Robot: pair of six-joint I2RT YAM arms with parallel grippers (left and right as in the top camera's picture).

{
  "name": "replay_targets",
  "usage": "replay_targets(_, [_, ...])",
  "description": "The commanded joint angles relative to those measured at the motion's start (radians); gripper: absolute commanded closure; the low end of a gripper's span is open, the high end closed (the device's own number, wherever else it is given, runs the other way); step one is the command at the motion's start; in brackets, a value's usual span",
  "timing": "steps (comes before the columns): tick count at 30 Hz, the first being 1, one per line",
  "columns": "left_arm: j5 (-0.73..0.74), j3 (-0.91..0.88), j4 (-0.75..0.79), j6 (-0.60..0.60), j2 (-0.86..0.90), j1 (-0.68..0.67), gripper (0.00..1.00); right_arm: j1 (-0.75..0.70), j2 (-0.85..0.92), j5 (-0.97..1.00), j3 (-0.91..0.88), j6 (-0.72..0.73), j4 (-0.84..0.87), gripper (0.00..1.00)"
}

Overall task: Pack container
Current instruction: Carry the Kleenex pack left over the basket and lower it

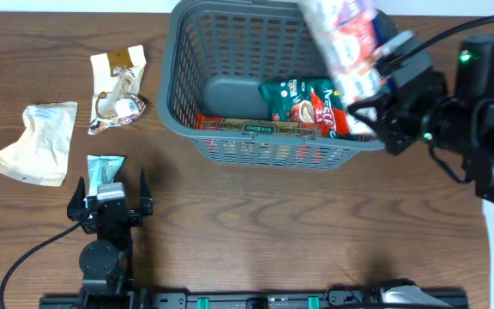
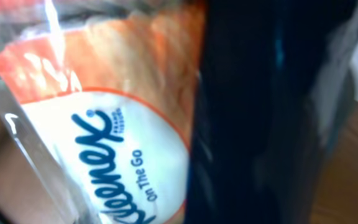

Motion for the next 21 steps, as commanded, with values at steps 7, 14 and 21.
replay_targets(7, [-0.019,-0.030,-0.018,0.005,-0.006,0.005,0.01,0.164,0.068,-0.018,0.011,-0.172,-0.114,0.99])
replay_targets(14, [-0.019,-0.030,-0.018,0.005,-0.006,0.005,0.01,0.188,0.138,-0.013,0.011,-0.190,-0.157,0.99])
replay_targets(21, [-0.019,-0.030,-0.018,0.005,-0.006,0.005,0.01,0.183,0.152,0.087,0.011,-0.189,-0.135,0.99])
